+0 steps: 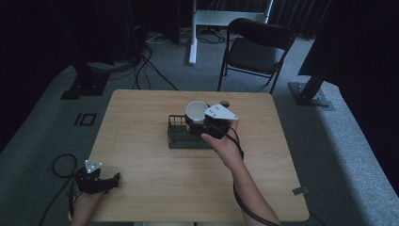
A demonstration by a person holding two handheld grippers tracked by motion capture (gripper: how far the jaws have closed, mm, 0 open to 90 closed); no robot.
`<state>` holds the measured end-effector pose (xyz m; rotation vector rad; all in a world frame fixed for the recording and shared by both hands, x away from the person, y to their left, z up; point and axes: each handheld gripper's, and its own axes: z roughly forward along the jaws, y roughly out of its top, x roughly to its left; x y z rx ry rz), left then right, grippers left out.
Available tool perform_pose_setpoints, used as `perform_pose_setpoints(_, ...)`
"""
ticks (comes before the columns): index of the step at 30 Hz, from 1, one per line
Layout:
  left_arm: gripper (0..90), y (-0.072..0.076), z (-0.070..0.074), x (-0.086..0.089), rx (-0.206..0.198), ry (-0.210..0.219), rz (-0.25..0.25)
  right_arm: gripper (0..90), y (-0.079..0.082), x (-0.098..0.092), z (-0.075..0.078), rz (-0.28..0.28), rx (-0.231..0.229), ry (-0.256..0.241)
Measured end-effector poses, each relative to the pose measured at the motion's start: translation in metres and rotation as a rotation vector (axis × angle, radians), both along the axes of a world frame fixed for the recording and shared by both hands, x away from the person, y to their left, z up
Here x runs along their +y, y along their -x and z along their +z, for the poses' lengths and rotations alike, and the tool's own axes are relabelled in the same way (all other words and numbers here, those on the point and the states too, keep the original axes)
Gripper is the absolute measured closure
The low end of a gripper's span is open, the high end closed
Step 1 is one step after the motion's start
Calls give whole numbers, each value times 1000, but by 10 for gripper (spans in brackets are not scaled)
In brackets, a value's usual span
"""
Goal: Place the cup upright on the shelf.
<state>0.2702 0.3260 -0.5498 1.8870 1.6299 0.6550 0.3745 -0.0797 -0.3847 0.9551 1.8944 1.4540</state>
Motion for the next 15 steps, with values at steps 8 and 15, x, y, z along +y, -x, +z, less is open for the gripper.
perform_pose_setpoints(8,9,0,0,0,0,0,0,193,-23,-5,-13,-59,48,10)
perform_pose_setpoints(15,9,0,0,0,1,0,-1,193,-38,-4,-29,-78,105,10)
